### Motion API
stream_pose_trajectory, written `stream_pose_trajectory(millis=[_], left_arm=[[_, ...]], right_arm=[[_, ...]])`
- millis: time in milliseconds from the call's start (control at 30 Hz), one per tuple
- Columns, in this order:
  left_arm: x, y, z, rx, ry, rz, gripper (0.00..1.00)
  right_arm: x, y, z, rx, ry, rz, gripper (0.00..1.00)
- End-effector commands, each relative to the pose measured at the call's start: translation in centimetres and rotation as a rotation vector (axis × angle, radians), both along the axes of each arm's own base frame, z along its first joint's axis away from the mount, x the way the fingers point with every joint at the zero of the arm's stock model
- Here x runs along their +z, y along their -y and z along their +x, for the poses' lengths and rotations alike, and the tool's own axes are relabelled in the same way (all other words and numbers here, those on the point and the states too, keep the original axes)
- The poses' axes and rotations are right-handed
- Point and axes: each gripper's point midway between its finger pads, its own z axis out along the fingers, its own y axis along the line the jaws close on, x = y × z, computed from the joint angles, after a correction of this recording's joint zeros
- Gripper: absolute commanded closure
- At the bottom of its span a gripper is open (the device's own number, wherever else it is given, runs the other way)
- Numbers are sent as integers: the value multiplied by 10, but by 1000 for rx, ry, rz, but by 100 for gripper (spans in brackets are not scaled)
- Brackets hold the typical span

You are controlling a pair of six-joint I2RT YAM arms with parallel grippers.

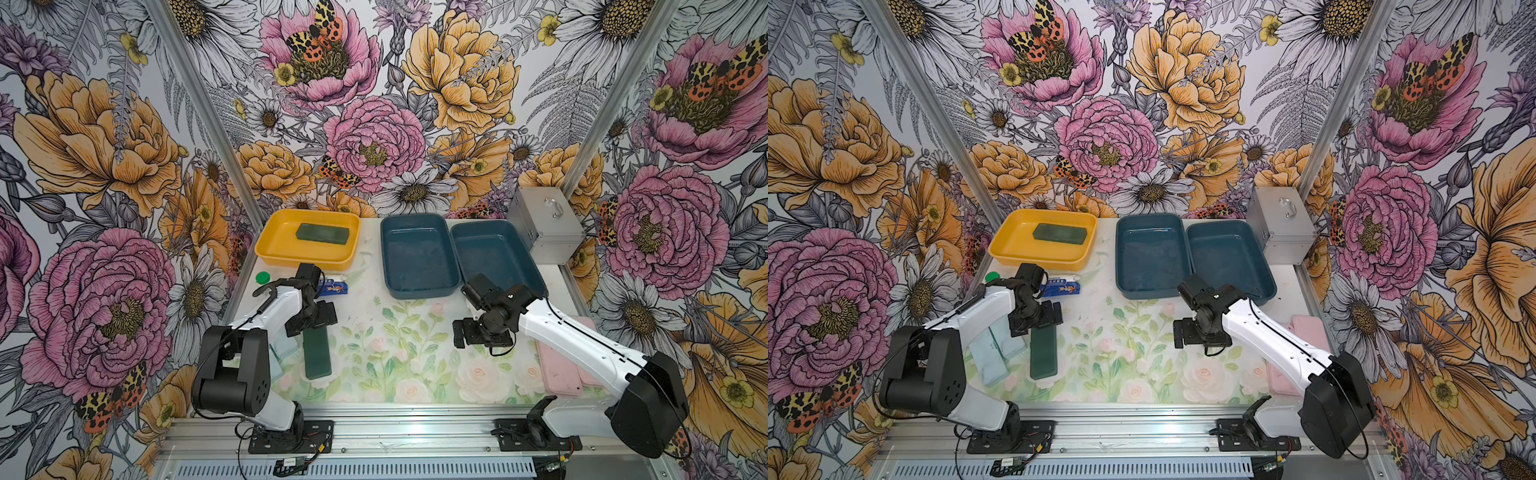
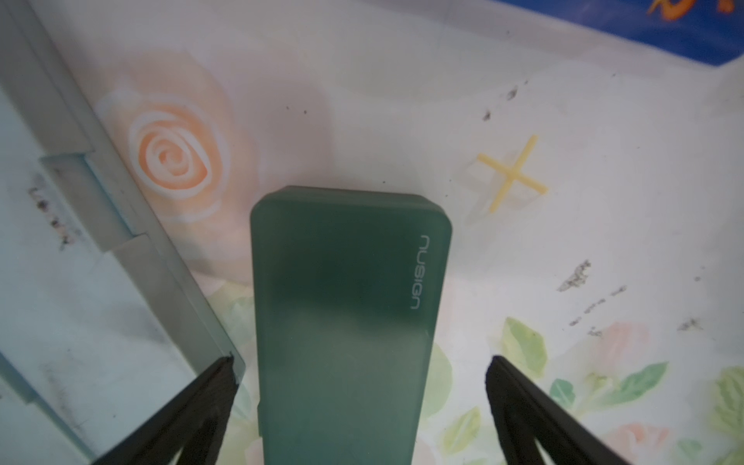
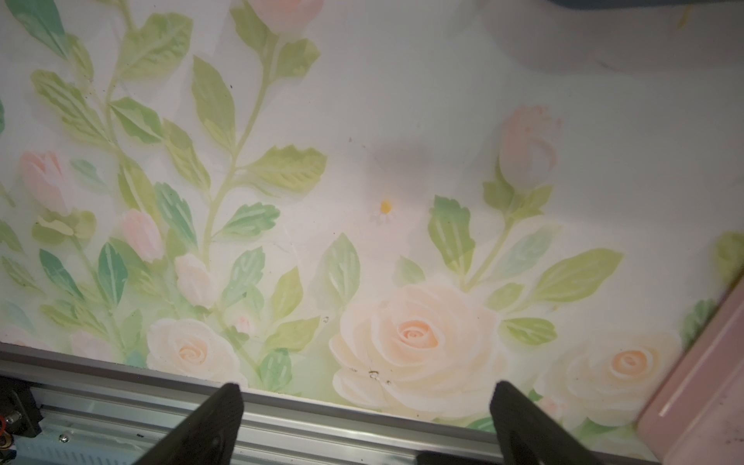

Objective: Place the pencil cases by color into the storage box
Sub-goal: Pick up the pencil case from the center of the board.

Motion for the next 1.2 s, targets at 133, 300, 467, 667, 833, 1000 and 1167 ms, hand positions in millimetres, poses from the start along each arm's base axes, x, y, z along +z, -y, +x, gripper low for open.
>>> stream_pose_trajectory(millis=[133,300,467,667,833,1000,1167], left_arm=[[-17,-8,4,-3,-11,37,1],[-21,-6,3,5,-6,23,1],[-28,-5,1,7,-26,29,1],[-32,-3,0,7,-28,40,4],[-33,-1,-3,5,-26,38,13],[-25,3,-4,0,7,44,17],[-14,7,-8,28,50,28,27]], right_arm=[[5,-5,0,19,22,28,1],[10,-13,1,52,36,60,1],[20,-25,4,94,66,113,1],[31,-43,7,149,107,174,1],[43,-58,10,214,140,207,1],[45,-64,12,237,143,206,1],[41,-66,12,247,129,198,1]])
